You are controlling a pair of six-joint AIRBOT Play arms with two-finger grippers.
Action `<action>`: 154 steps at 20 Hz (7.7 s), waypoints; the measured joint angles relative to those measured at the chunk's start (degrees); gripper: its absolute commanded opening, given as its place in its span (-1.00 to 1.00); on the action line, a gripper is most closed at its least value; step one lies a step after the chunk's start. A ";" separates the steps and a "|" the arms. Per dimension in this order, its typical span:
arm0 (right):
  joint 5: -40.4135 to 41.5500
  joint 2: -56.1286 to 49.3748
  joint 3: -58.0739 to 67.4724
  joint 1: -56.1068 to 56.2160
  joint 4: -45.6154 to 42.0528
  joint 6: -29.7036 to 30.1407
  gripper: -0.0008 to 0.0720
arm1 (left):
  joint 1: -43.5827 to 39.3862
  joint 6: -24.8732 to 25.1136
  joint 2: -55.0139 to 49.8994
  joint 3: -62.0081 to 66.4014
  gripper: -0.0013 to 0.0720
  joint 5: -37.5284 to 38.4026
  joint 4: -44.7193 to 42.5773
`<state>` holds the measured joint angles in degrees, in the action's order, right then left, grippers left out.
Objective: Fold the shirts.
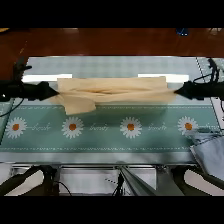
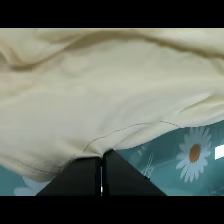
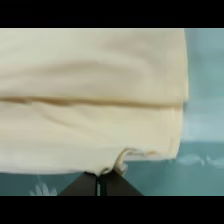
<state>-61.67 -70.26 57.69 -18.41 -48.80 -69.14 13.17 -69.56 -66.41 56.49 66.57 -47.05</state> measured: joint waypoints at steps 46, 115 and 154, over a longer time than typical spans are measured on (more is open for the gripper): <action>5.86 -22.56 10.38 -6.97 1.16 -6.16 0.52 | 6.16 -0.26 -39.54 31.39 0.52 13.29 17.03; -0.35 26.58 10.38 16.96 -8.87 -13.90 -0.88 | -36.92 -4.37 -30.99 31.36 -0.89 -10.88 21.88; 2.10 0.42 -13.70 8.15 -7.72 -15.02 0.66 | 1.77 -2.91 1.20 31.36 -0.37 8.98 -2.80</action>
<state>-59.57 -69.84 43.99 -10.26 -56.51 -84.16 14.94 -72.47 -65.21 87.85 75.55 -49.84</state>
